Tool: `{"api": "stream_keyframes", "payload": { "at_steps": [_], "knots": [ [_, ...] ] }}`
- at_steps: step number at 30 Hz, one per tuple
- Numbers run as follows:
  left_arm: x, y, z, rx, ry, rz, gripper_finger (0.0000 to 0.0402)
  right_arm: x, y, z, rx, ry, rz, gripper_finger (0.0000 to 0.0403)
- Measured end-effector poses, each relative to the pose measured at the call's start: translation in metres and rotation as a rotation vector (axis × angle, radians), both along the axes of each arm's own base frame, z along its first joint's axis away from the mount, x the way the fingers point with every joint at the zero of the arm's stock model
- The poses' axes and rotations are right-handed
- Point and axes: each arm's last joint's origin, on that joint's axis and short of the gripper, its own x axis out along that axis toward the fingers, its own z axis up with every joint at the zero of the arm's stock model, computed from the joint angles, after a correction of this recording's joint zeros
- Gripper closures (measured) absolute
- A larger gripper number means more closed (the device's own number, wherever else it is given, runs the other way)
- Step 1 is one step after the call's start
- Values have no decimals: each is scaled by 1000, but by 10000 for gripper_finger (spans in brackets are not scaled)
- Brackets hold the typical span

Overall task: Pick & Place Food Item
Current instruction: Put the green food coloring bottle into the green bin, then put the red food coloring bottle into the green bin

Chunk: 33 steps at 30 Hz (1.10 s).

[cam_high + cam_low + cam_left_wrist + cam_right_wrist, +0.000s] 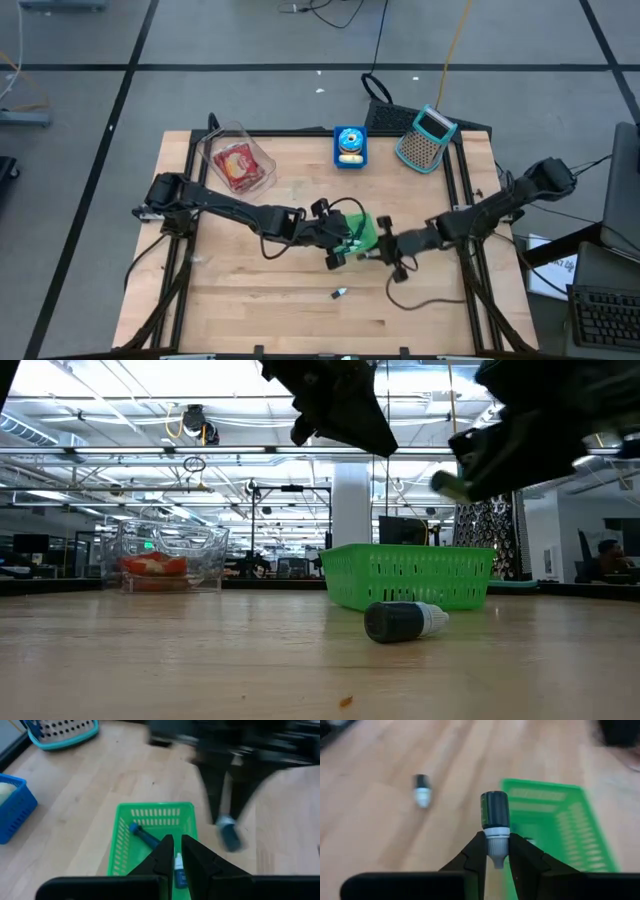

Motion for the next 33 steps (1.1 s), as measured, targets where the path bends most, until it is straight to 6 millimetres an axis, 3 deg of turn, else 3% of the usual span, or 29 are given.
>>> {"api": "stream_keyframes", "payload": {
  "at_steps": [5,10,20,24,30,33],
  "knots": [
    [-1,-6,-1,0,6,-15,364,10,-27,-6,-14,33,-52,349],
    [-2,-10,-1,4,11,-27,364,16,-41,-10,20,43,-112,334],
    [-4,-11,-3,9,30,-29,364,17,-45,-9,65,41,-158,235],
    [-4,-12,-3,8,30,-32,364,19,-36,-4,87,-16,-107,209],
    [-12,-25,6,34,15,-36,364,18,-1,11,162,-175,110,198],
    [-15,-30,6,37,17,-31,364,18,16,8,182,-178,165,200]
  ]
}}
